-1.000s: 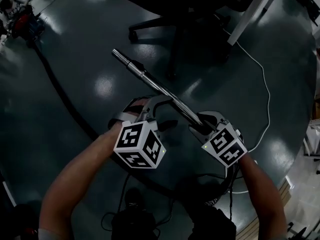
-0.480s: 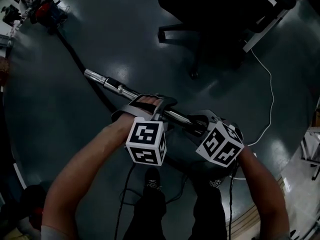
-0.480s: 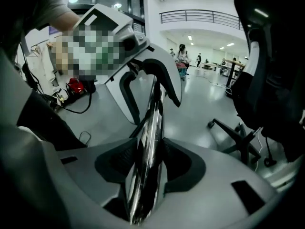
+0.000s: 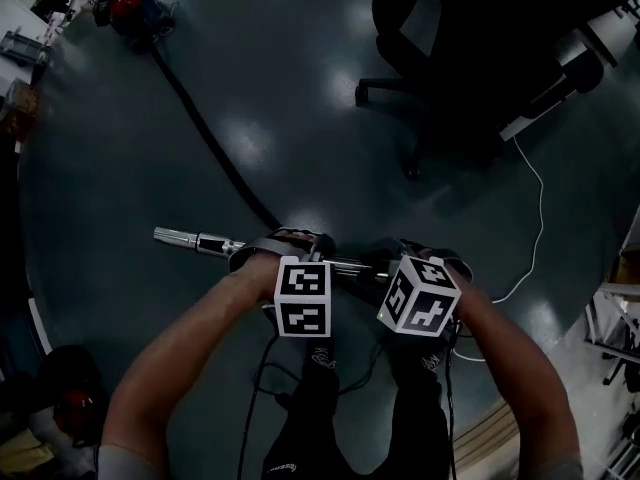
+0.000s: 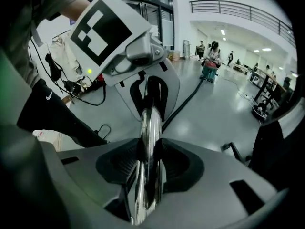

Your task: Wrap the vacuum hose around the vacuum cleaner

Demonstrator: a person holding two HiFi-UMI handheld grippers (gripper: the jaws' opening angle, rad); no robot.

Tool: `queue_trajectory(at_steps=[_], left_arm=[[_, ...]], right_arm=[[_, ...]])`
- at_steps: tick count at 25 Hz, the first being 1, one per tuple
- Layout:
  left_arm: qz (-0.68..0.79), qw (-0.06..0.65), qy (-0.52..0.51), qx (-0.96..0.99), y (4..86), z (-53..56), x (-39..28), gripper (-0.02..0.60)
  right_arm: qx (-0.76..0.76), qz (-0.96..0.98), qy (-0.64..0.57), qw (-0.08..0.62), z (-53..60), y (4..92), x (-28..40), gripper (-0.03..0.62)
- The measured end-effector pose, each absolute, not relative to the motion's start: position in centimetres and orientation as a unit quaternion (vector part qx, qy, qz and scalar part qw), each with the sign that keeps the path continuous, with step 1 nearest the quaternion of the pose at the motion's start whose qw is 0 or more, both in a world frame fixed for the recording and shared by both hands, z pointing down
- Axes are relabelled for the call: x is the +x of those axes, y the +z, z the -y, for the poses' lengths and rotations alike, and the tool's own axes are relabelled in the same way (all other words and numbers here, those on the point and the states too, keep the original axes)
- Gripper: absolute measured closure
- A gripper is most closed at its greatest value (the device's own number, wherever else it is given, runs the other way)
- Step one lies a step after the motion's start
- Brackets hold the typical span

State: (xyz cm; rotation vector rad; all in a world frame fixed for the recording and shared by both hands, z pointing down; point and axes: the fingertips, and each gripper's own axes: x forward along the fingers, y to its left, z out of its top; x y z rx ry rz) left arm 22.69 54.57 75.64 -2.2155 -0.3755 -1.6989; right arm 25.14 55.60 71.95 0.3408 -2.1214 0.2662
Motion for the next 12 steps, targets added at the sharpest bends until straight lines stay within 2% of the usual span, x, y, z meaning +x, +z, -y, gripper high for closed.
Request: queue_trajectory(at_steps=[7, 12], left_arm=[[0.085, 0.12, -0.592, -0.792, 72.7, -55.9, 17.2, 0.419], [0.038, 0.061, -0.589, -0.805, 69.7, -56.3, 12.2, 0.419]], right_arm=[[0.131, 0.865, 0.08, 0.478, -56.7, 67.6, 20.7, 0.439], [0.203, 0.87, 0.119, 0.433, -57.6, 59.4, 20.6, 0.439]])
